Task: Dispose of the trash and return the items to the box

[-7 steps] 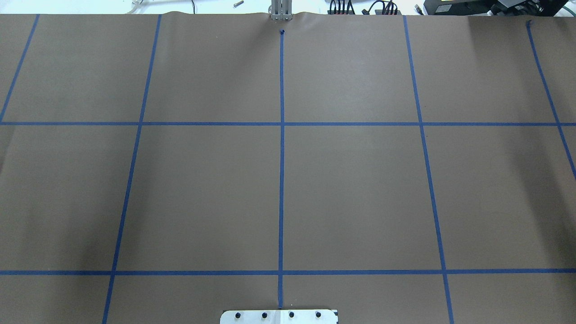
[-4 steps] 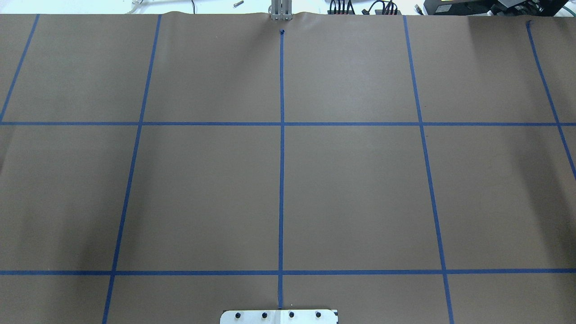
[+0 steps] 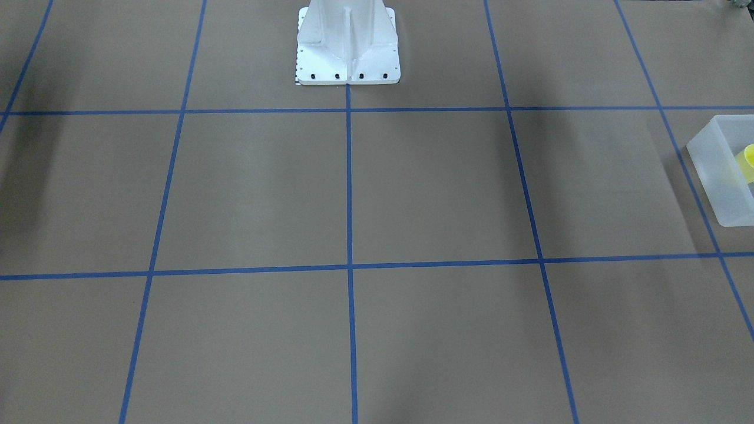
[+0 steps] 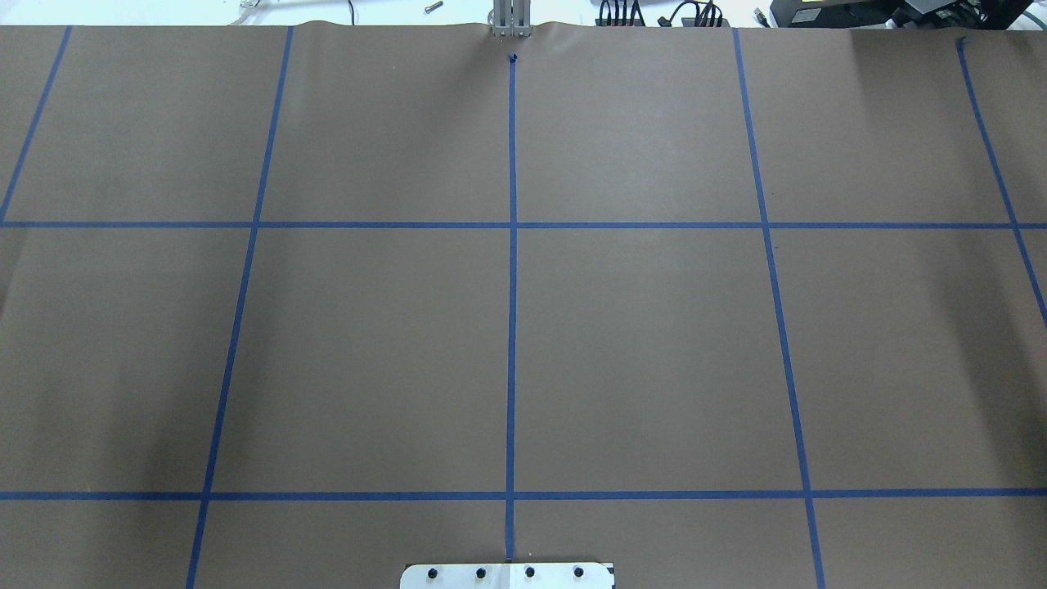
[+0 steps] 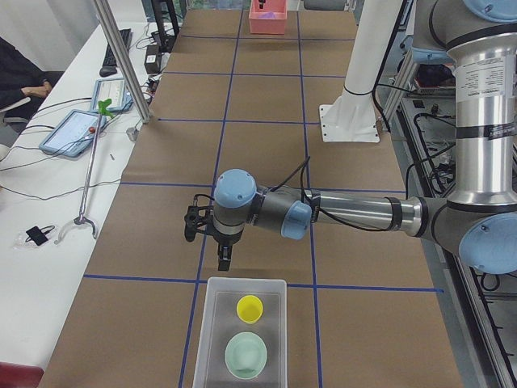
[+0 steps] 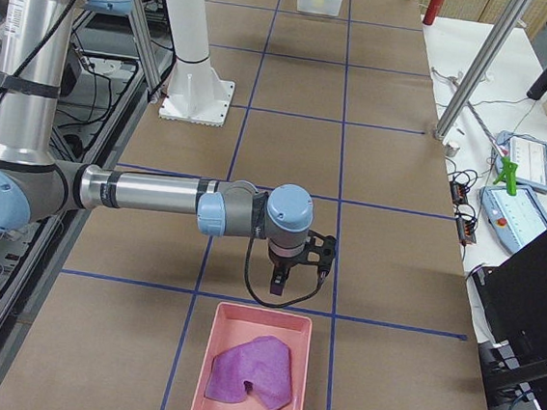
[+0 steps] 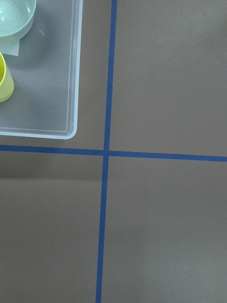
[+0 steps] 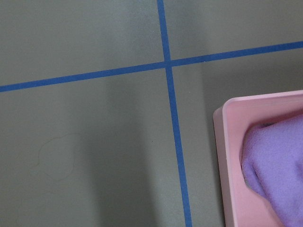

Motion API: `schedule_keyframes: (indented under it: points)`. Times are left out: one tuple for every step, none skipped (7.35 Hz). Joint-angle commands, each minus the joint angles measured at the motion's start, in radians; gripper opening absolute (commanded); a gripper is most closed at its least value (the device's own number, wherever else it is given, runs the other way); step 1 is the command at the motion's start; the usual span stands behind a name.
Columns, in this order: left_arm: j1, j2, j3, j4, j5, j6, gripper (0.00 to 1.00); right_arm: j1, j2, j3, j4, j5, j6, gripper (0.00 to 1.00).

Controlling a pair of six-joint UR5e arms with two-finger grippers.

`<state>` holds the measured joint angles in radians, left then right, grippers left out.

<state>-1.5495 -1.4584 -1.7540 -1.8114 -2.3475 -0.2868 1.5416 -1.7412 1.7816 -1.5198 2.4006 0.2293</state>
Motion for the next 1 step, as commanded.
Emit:
schedule_keyframes:
  points:
    - [0.002,0.0,0.001,0.0,0.001,0.0,0.99,0.0,-0.003,-0.01,0.0,0.002,-0.001,1.0]
